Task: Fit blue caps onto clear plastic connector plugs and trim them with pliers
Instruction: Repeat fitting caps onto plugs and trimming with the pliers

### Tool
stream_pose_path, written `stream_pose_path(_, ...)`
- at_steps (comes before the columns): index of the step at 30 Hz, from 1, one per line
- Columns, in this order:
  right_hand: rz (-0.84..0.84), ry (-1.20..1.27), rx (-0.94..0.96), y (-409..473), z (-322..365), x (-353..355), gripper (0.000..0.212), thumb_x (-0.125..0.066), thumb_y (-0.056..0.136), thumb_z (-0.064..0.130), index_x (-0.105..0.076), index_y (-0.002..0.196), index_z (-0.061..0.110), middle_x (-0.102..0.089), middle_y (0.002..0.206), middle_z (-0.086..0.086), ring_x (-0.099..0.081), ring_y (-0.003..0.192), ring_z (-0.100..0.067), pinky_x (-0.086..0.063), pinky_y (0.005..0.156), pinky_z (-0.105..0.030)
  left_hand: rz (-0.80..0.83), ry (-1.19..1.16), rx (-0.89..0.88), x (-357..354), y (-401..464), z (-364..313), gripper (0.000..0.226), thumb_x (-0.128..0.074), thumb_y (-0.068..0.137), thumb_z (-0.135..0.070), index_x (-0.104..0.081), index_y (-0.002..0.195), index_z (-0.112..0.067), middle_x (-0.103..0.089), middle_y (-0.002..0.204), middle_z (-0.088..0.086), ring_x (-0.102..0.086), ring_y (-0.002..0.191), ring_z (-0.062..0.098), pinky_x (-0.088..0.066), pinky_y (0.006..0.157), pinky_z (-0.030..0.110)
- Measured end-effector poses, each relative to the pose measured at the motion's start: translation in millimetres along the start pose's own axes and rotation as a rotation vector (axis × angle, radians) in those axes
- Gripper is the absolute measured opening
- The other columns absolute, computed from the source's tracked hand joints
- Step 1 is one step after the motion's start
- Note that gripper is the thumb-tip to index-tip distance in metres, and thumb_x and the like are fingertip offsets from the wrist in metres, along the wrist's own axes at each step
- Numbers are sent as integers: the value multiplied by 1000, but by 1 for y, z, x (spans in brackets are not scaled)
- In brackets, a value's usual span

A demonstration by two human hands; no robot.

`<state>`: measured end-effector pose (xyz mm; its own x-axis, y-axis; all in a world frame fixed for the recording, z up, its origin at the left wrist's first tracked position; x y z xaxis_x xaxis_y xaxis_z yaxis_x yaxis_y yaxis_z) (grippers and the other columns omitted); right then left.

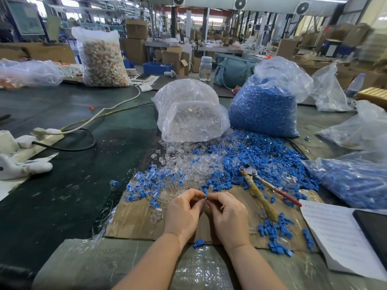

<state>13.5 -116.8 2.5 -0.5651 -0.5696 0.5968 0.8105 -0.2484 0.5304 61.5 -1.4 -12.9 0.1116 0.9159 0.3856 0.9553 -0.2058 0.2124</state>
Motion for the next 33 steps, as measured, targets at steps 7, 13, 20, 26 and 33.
stream_pose_path(7,5,22,12,-1,2,0,15,-69,79,1,-74,89,12,-69,83,3,-63,76,-14,-53,71,-30,-2,-13,14,1,0,0,26,-62,87,-10,-62,80,-35,-65,75,-16,-59,74,-9,-45,68,4)
stream_pose_path(13,2,67,22,0,4,1,18,-70,78,1,-71,88,16,-64,82,9,-59,76,-8,-52,68,-27,-4,-32,26,1,0,1,27,-60,89,-13,-60,80,-38,-65,77,-17,-57,77,-11,-43,67,3)
stream_pose_path(20,17,76,11,1,3,0,14,-69,82,9,-71,89,20,-58,83,13,-55,75,-2,-50,66,-23,2,-56,33,1,1,2,23,-58,89,-10,-62,85,-32,-65,80,-16,-57,77,-12,-44,65,2)
stream_pose_path(26,15,83,6,0,3,0,13,-69,82,7,-71,88,18,-58,84,11,-55,76,-3,-51,69,-25,-21,-53,22,2,1,0,22,-61,88,-11,-62,81,-32,-64,75,-15,-58,73,-9,-44,64,4)
stream_pose_path(33,50,74,0,2,3,0,16,-70,80,4,-72,91,16,-59,86,8,-58,81,-10,-53,74,-33,-29,-61,63,3,2,2,16,-66,84,-12,-65,79,-27,-66,74,-8,-61,70,1,-47,64,8)
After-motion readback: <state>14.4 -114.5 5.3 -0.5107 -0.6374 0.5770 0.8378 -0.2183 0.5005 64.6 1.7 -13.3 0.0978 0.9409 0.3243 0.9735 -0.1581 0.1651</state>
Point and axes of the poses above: each hand's wrist, its own y-axis towards the middle knuckle, its own x-axis out of the back of the hand, z = x × y, the point moved 6 cm from there along y, towards the middle knuckle
